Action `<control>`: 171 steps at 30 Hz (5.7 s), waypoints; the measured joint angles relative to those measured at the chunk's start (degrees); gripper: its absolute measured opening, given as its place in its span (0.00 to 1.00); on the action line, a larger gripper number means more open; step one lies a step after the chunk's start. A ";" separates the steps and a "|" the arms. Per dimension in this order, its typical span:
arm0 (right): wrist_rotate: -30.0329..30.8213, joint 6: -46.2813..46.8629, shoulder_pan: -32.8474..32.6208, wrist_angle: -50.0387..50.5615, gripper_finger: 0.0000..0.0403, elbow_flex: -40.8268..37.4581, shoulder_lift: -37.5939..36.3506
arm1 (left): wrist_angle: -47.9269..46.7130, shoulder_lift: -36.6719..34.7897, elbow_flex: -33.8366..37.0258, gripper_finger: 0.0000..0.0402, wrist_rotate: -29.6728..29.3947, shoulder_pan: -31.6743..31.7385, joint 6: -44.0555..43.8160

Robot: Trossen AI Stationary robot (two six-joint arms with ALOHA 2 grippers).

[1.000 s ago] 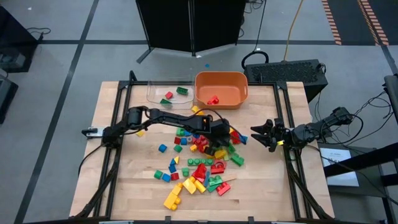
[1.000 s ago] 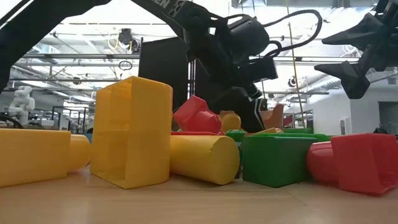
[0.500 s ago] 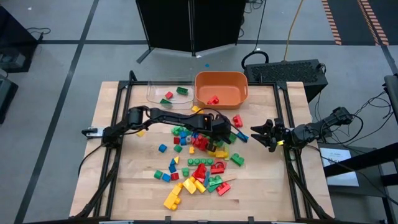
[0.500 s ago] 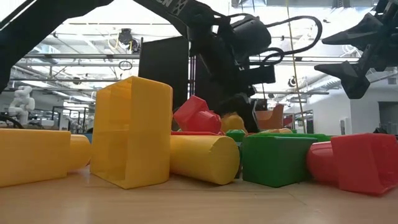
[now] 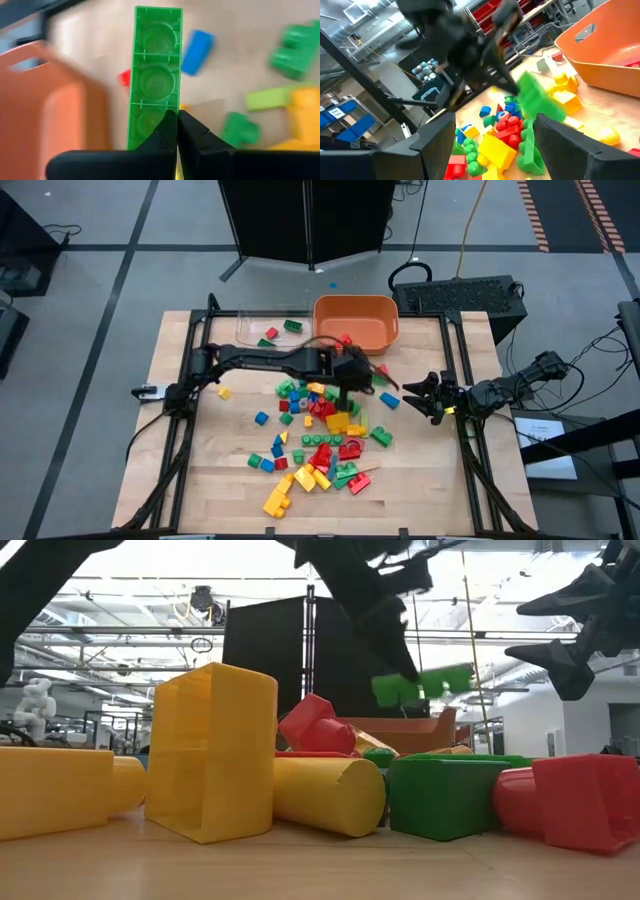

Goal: Sort blocks by size
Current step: Put the big green game piece into the orange bin, then put the big yellow game piece into the orange bin

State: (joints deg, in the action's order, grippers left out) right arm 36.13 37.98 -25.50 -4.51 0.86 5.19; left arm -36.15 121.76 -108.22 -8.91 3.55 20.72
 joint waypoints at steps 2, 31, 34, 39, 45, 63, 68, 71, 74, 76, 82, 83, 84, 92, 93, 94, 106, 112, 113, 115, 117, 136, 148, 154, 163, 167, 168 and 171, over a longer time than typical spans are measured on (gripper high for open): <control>0.04 0.18 0.02 -0.02 0.65 0.00 0.12 | 0.23 -1.50 0.00 0.00 -2.29 1.66 -1.99; -0.12 0.15 0.02 -0.29 0.65 0.00 0.13 | 0.74 -2.24 0.11 0.42 2.04 16.99 -5.15; -0.15 0.13 0.02 -0.31 0.65 -0.02 0.13 | -5.54 -4.83 0.11 0.45 5.13 15.08 -0.87; -0.17 0.15 0.02 -0.31 0.65 -0.02 0.11 | -17.78 -10.46 0.00 0.46 6.47 11.76 -1.50; -0.15 0.13 0.00 -0.29 0.65 -0.02 0.13 | -22.42 -14.74 4.19 0.46 12.09 10.23 -5.39; -0.19 0.29 0.01 -0.40 0.65 -0.02 0.13 | -4.37 -14.91 26.46 0.46 13.30 9.93 -1.42; -0.18 0.11 0.00 -0.38 0.65 -0.02 0.13 | -1.91 -14.89 28.84 0.46 13.89 10.32 -0.18; -0.18 0.11 0.00 -0.38 0.65 -0.02 0.13 | -2.08 -14.87 29.09 0.47 16.01 11.08 0.74; -0.17 0.11 0.00 -0.38 0.65 -0.02 0.13 | -1.48 -14.87 29.09 0.53 16.56 11.48 -0.36; -0.17 0.11 0.02 -0.38 0.65 -0.02 0.11 | -1.72 -14.87 29.09 0.58 16.66 11.63 -0.85; -0.17 0.11 0.02 -0.38 0.65 -0.02 0.13 | -1.60 -14.08 29.07 0.73 13.37 11.37 -0.36; -0.17 0.11 0.00 -0.36 0.65 -0.02 0.11 | -2.07 -13.98 29.07 0.74 12.73 11.32 -0.47; -0.16 0.11 0.02 -0.36 0.65 -0.02 0.12 | -2.20 -13.97 29.07 0.75 12.62 11.32 -0.57; -0.10 0.07 0.00 -0.33 0.65 -0.02 0.13 | -1.61 -10.92 29.07 0.74 11.76 11.70 -0.91; -0.13 0.16 0.01 -0.16 0.65 -0.02 0.13 | -1.67 -10.57 29.07 0.73 11.76 11.70 -0.91; -0.15 0.20 0.00 -0.16 0.65 -0.02 0.13 | -1.78 -10.06 29.07 0.72 11.76 11.70 -0.92; -0.14 0.35 0.00 -0.07 0.65 -0.02 0.15 | -2.22 -7.87 29.07 0.35 11.54 11.70 -5.44; -0.17 0.35 0.00 -0.05 0.65 -0.02 0.15 | -2.46 -7.92 29.07 0.32 11.55 11.63 -8.48; -0.15 0.37 0.00 -0.05 0.65 -0.02 0.15 | -2.46 -7.92 29.07 0.32 11.54 11.47 -8.83; -0.16 0.37 0.01 -0.05 0.65 -0.02 0.15 | -2.56 -8.05 29.03 0.32 11.56 11.09 -9.71; -0.15 0.37 0.00 -0.05 0.65 -0.02 0.15 | -3.37 -8.09 28.29 0.32 11.57 10.50 -9.94; -0.17 0.36 0.01 0.01 0.65 -0.02 0.15 | -7.69 -8.33 5.41 0.32 0.45 8.98 -9.69; -0.16 0.33 0.02 0.04 0.65 0.00 0.13 | 5.66 -5.14 4.47 0.32 -5.69 18.81 -14.45; -0.17 0.33 0.00 0.06 0.65 0.00 0.13 | 3.74 -4.07 4.50 0.45 -0.95 19.79 -12.71; -0.17 0.13 0.01 0.06 0.65 0.00 0.13 | 2.48 -4.07 4.48 0.71 -1.75 19.00 -10.66; -0.17 0.13 0.02 0.06 0.65 0.00 0.13 | -4.02 -5.52 4.48 0.72 -0.22 18.17 -20.38; -0.15 0.13 0.00 0.06 0.65 0.00 0.13 | -5.95 -6.02 4.46 0.72 0.38 17.57 -22.39; -0.15 0.13 0.00 0.06 0.65 0.00 0.13 | -12.02 -7.68 4.44 0.72 1.37 14.96 -26.02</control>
State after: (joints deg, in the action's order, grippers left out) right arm 35.99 38.11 -25.49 -4.45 0.86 5.32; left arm -48.17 114.08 -103.79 -7.54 18.51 -5.30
